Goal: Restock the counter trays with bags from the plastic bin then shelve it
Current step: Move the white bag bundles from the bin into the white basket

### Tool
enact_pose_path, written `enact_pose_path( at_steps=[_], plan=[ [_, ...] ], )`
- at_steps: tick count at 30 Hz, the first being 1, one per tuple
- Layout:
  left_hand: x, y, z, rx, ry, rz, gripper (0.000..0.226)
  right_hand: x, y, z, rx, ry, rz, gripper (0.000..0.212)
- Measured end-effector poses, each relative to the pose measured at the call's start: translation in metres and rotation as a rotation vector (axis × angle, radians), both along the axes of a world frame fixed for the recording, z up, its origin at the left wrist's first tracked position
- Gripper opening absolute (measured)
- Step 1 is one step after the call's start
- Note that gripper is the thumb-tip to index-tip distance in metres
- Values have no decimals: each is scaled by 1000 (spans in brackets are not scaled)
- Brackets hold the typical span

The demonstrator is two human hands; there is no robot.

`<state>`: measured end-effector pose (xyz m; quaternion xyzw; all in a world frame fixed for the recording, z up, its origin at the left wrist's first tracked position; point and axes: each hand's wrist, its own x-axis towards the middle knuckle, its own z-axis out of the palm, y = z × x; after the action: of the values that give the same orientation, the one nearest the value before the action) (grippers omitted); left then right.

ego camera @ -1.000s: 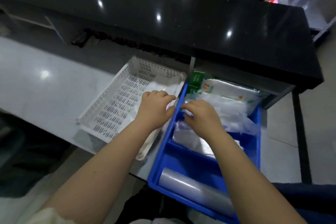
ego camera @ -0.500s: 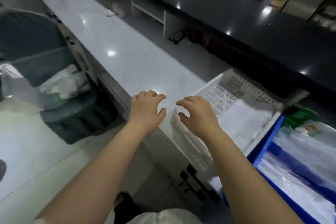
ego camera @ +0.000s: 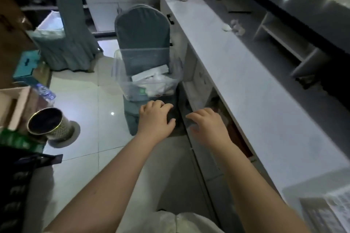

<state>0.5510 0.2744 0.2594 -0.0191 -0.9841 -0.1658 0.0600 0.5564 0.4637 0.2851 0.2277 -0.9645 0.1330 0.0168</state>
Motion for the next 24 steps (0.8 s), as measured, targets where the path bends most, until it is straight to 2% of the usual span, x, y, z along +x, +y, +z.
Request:
enact_pose_path(
  at_steps=[6, 11, 18, 24],
  plan=[
    [-39, -66, -21, 4, -90, 130, 53, -67, -64, -13, 93, -40, 113, 44],
    [-87, -95, -38, -7, -143, 206, 58, -135, -97, -27, 110, -40, 196, 41],
    [-215, -121, -48, -60, -135, 277, 59, -283, -124, -47, 97, -52, 301, 45],
    [-328, -139, -55, -108, -168, 311, 57, -417, -140, -60, 106, -101, 299, 46]
  ],
)
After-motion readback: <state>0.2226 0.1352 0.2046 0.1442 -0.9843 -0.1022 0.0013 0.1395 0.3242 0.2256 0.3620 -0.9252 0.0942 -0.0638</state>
